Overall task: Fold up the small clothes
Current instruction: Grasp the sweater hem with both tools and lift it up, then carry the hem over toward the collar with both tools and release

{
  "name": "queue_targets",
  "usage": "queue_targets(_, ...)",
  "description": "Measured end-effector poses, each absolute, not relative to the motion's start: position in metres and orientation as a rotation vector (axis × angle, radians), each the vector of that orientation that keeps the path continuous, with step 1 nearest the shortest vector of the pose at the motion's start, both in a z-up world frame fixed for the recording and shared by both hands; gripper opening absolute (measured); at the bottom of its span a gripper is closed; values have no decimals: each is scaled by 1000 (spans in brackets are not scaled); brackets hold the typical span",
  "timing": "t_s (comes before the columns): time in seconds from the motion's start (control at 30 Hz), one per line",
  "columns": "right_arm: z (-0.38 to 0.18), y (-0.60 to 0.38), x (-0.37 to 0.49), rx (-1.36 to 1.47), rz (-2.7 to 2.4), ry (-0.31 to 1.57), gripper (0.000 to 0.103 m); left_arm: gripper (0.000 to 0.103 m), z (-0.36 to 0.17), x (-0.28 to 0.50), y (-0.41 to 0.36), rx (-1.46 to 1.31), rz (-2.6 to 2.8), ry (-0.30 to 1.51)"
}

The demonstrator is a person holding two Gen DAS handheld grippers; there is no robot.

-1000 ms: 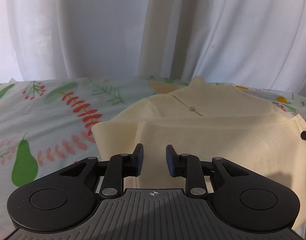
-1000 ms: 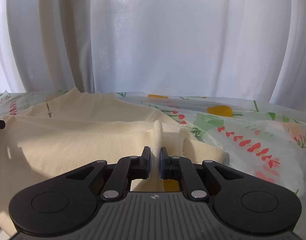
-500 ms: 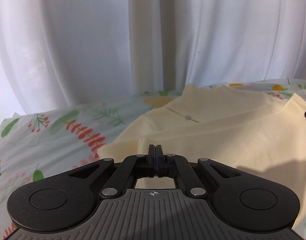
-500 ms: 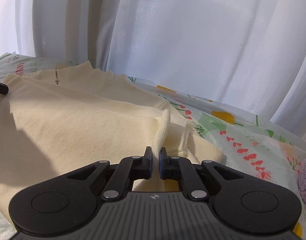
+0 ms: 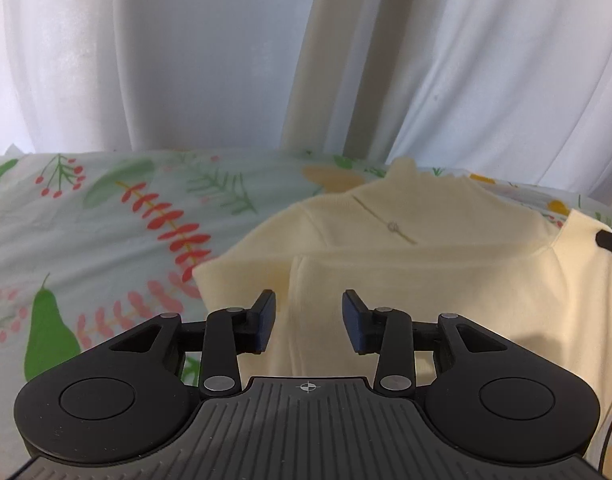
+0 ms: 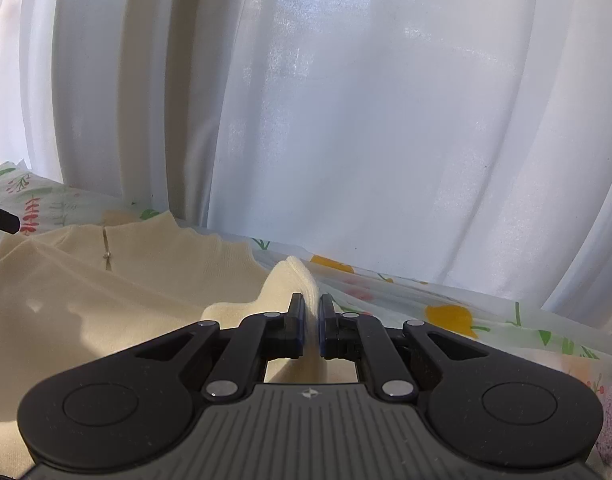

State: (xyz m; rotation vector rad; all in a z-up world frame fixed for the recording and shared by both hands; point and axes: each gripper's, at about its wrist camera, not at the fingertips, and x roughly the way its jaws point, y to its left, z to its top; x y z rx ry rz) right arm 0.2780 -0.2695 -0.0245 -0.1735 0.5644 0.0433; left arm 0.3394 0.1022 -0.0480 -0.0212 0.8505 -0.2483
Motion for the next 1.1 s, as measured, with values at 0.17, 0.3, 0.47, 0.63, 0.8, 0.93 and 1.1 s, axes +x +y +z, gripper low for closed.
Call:
queue_targets(0.17, -40, -276, 265, -168, 29, 613, 7, 39, -57, 325, 101, -17, -230, 823)
queue_targets(0.3, -46, -276, 261, -161, 26, 634, 7, 38, -51, 330, 97, -28, -261, 798)
queue_targets(0.47, -48, -277, 260, -142, 22, 639, 7, 23, -54, 333, 92, -24, -274, 805)
queue_targets(0.63, -51, -280, 260, -138, 20, 652, 7, 23, -59, 334, 92, -39, -303, 820)
queue_targets(0.8, -57, -280, 263, -140, 24, 676, 7, 9, -58, 335, 83, 10, -296, 811)
queue_targets(0.93, -58, -273, 262, -200, 47, 679, 6, 8, -30, 332, 79, 51, -292, 726)
queue_targets(1.1, -29, -277, 269, -225, 19, 564, 6, 8, 21, 348, 77, 56, -282, 570)
